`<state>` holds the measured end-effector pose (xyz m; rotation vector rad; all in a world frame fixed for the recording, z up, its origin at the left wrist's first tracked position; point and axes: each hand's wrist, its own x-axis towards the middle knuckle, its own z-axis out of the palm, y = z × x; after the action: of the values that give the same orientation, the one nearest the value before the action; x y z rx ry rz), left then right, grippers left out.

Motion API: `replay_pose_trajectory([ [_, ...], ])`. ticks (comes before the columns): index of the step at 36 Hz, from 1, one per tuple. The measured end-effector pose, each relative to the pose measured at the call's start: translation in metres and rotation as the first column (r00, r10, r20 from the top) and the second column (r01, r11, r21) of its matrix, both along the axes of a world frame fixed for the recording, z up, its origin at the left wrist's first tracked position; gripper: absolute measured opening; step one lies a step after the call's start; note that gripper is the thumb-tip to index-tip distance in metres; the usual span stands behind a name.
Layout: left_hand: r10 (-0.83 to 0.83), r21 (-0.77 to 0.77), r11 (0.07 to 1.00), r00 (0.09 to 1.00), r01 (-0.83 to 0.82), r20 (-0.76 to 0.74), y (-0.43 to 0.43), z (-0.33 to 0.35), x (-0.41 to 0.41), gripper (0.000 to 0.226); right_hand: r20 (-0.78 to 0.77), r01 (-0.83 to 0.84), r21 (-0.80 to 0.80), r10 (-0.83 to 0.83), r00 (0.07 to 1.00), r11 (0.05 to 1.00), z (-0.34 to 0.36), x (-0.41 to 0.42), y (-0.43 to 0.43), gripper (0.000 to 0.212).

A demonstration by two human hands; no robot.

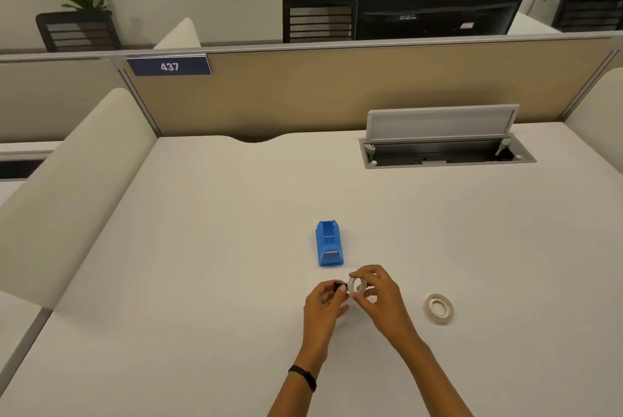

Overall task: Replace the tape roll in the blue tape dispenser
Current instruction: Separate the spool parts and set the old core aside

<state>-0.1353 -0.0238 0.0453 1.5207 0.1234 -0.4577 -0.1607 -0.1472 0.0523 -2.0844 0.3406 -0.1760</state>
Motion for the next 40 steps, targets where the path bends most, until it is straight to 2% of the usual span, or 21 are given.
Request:
replay_pose_trajectory([
  [4,-0.018,0.057,0.998,1.000,0.018,-0.001,0.005,-0.004,0.003,0.010,0.033,0.060,0.056,-0.062,0.998,0.997,-0.003,0.001,-0.020,0.022],
  [7,-0.040,0.075,0.996,0.999,0.040,0.006,0.008,-0.005,0.004,0.010,0.029,0.130,0.076,-0.132,0.991,0.989,-0.010,0.004,-0.037,0.026],
  [18,-0.120,0.150,0.982,0.992,0.114,0.035,0.008,-0.017,0.005,0.017,-0.007,0.307,0.083,-0.308,0.951,0.948,-0.031,0.039,-0.096,0.015],
  [25,-0.113,0.150,0.983,0.993,0.109,0.019,0.008,-0.017,0.008,0.016,0.061,0.351,-0.012,-0.350,0.935,0.936,-0.029,0.072,-0.120,0.009],
  [28,-0.105,0.156,0.983,0.994,0.101,0.018,0.009,-0.016,0.009,0.016,0.024,0.363,-0.094,-0.363,0.932,0.927,-0.026,0.085,-0.128,0.008],
  [32,-0.101,0.146,0.984,0.995,0.097,0.018,0.012,-0.015,0.009,0.016,-0.045,0.397,-0.156,-0.408,0.912,0.904,-0.028,0.098,-0.140,0.018],
  [34,-0.104,0.142,0.985,0.994,0.100,0.021,0.012,-0.015,0.009,0.017,-0.068,0.373,-0.161,-0.387,0.920,0.914,-0.030,0.100,-0.148,0.019],
  [38,-0.116,0.133,0.985,0.993,0.112,0.020,0.012,-0.014,0.009,0.016,-0.128,0.124,-0.247,-0.159,0.979,0.961,-0.029,0.099,-0.166,0.026],
  [40,-0.118,0.125,0.986,0.993,0.114,0.018,0.012,-0.013,0.008,0.016,-0.176,0.078,-0.241,-0.123,0.977,0.967,-0.022,0.092,-0.170,0.033],
])
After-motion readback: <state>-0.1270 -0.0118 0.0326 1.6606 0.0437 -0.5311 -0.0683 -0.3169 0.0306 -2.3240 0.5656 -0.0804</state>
